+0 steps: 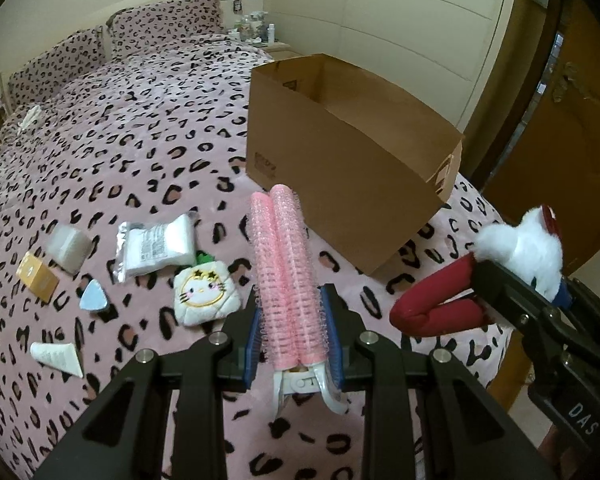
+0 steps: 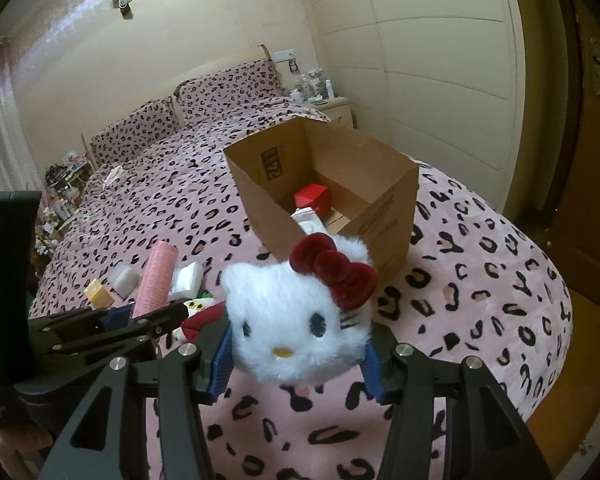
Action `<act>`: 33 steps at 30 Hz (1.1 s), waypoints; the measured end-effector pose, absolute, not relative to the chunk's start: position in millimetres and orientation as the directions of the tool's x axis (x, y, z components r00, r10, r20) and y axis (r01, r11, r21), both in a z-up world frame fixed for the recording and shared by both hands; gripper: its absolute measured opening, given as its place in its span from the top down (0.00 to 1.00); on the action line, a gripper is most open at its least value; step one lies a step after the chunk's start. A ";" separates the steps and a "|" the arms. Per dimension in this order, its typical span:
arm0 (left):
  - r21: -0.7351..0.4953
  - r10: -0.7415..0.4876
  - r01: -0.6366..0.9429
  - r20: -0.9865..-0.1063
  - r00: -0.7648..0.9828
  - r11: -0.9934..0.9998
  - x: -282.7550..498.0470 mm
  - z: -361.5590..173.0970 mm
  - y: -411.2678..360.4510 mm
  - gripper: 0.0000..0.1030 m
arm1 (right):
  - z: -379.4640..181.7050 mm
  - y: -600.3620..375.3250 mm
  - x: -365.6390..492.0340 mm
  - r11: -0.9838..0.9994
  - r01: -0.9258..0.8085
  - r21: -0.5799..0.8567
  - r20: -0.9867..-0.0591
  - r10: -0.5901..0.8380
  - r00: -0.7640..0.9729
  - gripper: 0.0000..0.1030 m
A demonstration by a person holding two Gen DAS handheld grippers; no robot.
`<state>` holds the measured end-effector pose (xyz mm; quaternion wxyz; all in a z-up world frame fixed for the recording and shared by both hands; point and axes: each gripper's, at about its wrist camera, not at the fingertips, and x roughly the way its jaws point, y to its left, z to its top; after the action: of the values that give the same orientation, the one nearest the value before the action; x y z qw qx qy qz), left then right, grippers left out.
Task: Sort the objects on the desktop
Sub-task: 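Carry the pink roller and Hello Kitty plush with both tools toward the cardboard box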
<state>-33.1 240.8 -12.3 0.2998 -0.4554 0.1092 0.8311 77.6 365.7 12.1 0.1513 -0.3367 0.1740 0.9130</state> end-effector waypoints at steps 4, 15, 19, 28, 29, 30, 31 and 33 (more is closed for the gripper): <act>-0.091 0.405 -0.612 -0.823 -0.399 -0.786 -38.3 -12.3 249.1 0.73 | 13.3 372.8 75.4 -0.891 -0.406 0.201 -0.669 0.178 -0.722 0.49; -0.094 0.414 -0.627 -0.823 -0.388 -0.773 -48.5 -10.3 260.2 0.73 | 18.6 383.1 67.4 -0.894 -0.414 0.170 -0.673 0.202 -0.712 0.49; -0.101 0.418 -0.627 -0.824 -0.382 -0.772 -53.9 -9.2 263.6 0.73 | 20.5 387.9 65.6 -0.893 -0.418 0.169 -0.672 0.206 -0.712 0.49; -0.116 0.437 -0.638 -0.819 -0.372 -0.761 -61.8 0.2 277.5 0.73 | 30.2 397.7 64.5 -0.891 -0.420 0.173 -0.659 0.212 -0.722 0.49; -0.121 0.440 -0.639 -0.819 -0.368 -0.759 -62.9 1.1 278.8 0.73 | 31.4 398.6 64.2 -0.890 -0.421 0.174 -0.657 0.214 -0.723 0.49; -0.126 0.444 -0.642 -0.820 -0.362 -0.756 -64.3 1.9 280.8 0.73 | 32.6 399.7 63.7 -0.890 -0.422 0.174 -0.656 0.214 -0.723 0.49; -0.129 0.446 -0.644 -0.820 -0.359 -0.754 -64.9 2.5 282.3 0.73 | 33.9 400.8 63.0 -0.890 -0.422 0.175 -0.654 0.215 -0.725 0.49; -0.132 0.450 -0.647 -0.819 -0.355 -0.751 -66.6 4.1 285.4 0.73 | 36.4 403.0 61.9 -0.890 -0.422 0.174 -0.650 0.218 -0.728 0.49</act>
<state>-66.6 285.4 4.1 0.3363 -0.4578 0.1076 0.8159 61.9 403.0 36.4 0.1746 -0.3250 0.1570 0.9161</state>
